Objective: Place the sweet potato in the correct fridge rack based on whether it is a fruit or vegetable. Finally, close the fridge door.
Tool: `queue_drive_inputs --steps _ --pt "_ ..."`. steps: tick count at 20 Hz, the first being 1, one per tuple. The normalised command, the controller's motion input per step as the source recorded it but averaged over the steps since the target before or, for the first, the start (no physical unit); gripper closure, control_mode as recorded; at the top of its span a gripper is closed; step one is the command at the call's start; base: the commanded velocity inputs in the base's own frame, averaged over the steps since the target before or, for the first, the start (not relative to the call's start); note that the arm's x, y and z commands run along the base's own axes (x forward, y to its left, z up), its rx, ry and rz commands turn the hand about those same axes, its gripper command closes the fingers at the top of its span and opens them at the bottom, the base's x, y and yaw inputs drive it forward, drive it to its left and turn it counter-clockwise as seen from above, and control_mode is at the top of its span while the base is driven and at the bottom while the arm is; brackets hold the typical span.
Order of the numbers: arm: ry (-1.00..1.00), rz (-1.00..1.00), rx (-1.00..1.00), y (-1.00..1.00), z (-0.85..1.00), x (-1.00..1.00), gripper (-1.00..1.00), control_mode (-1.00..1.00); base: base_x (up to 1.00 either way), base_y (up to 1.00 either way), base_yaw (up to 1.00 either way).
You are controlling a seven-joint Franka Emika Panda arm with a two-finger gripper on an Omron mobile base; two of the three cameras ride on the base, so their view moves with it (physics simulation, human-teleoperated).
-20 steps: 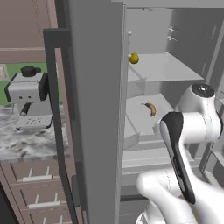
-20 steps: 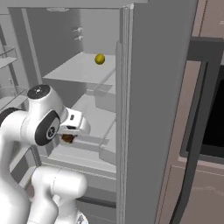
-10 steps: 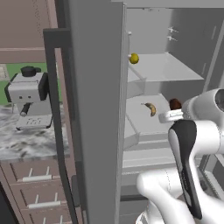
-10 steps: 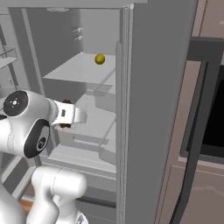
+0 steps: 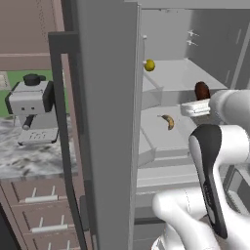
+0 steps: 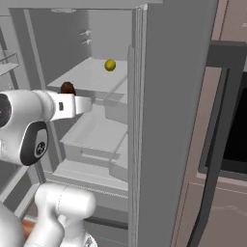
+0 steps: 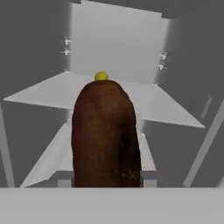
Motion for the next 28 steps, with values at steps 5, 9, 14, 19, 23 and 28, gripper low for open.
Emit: queue_drive_inputs --steps 5,9,14,19,23,28 --pt "0.11 0.02 -0.11 0.00 0.78 0.07 1.00 -1.00 0.00 0.00 0.00" --pt "0.05 0.04 -0.13 0.01 0.07 0.00 1.00 -1.00 0.00 0.00 0.00" --pt "0.00 0.01 -0.04 -0.02 -0.01 0.43 1.00 -1.00 0.00 0.00 0.00" --pt "0.00 0.09 -0.04 -0.10 -0.13 0.98 1.00 -1.00 0.00 0.00 0.00" --pt "0.01 0.03 -0.01 -0.31 -0.27 0.84 1.00 -1.00 0.00 0.00 0.00" --pt "0.12 0.00 -0.06 -0.28 -0.47 0.78 1.00 -1.00 0.00 0.00 0.00"
